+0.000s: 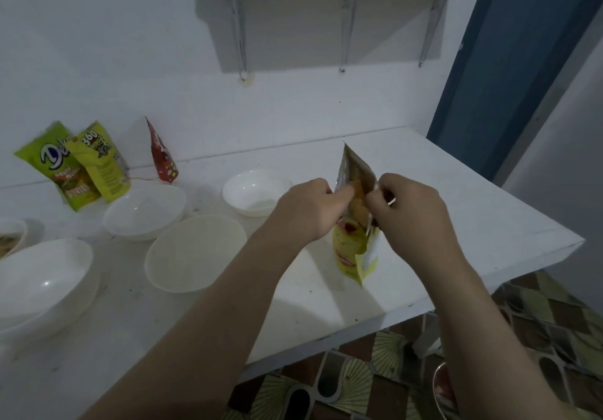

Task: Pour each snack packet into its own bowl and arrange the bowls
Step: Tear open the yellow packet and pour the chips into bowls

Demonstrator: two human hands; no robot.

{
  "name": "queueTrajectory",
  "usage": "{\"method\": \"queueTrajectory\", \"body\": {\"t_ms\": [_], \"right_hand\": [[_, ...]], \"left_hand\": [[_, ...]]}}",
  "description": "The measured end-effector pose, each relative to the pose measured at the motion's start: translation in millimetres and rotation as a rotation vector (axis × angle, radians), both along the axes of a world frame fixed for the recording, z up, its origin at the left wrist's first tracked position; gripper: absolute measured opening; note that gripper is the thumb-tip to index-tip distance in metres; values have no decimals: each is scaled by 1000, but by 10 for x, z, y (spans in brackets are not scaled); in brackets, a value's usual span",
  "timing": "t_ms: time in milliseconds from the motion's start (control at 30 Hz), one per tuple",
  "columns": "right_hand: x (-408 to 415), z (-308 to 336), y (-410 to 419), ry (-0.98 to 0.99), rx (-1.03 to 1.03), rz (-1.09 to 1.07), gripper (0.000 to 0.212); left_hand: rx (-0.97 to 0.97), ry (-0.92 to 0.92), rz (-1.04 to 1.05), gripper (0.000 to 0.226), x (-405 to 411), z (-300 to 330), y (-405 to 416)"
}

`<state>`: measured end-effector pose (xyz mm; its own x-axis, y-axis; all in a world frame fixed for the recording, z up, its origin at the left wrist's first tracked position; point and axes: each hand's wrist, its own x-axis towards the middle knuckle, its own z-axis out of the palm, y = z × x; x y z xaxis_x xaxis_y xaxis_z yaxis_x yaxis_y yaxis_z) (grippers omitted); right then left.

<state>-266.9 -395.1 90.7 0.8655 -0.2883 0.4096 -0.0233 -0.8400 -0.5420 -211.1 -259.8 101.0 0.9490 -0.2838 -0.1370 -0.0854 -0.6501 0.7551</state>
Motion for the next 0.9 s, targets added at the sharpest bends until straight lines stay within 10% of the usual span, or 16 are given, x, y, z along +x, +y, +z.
{"method": "queueTrajectory", "body": {"t_ms": [200,533,900], "right_hand": [[-12,-19,-87,-65,8,-68,24],[-35,-98,-195,-134,161,-177,28],[-159,105,-127,-327,176,-114,20]], "left_hand": [[-244,445,-41,34,15,1,-85],[-468,223,-41,3,1,-2,-62],[-782,497,173,54,210,-373,-123]]}}
